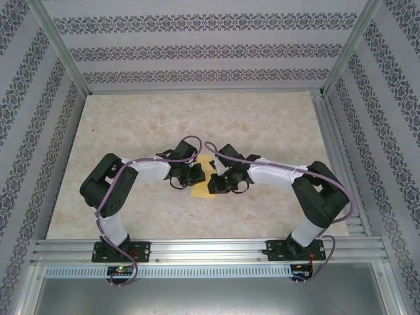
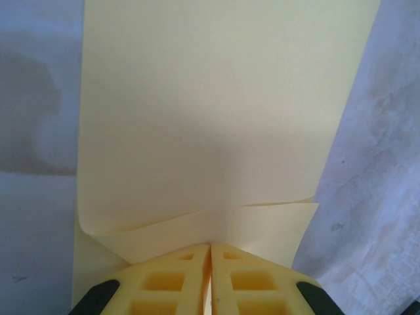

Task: Fold a paper plane with a square sheet of paper (pick it up from the middle)
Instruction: Fold the triangle a second time at the center of the table.

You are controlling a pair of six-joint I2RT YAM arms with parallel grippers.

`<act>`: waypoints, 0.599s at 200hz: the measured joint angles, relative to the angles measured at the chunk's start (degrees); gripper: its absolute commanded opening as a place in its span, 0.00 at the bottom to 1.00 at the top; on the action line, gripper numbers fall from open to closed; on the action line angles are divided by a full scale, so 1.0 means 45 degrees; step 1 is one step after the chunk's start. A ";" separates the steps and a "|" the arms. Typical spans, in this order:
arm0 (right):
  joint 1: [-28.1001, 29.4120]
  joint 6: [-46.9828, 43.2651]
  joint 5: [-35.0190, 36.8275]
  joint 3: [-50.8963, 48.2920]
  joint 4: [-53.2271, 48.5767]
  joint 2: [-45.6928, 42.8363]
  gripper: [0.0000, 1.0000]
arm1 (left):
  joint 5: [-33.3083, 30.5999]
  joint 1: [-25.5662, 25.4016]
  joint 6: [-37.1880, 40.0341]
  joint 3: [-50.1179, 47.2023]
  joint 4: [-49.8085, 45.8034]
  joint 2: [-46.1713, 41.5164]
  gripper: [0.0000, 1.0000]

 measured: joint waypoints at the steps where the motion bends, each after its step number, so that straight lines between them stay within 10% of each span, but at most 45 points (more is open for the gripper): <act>1: 0.0000 0.0010 -0.0005 0.0019 0.0015 0.0019 0.10 | 0.0000 0.0000 0.0000 0.0000 0.0000 0.0000 0.12; 120: 0.0000 0.0155 0.0160 0.0155 0.0777 0.1627 0.10 | 0.0102 0.0000 -0.0151 -0.0107 0.0257 0.0000 0.11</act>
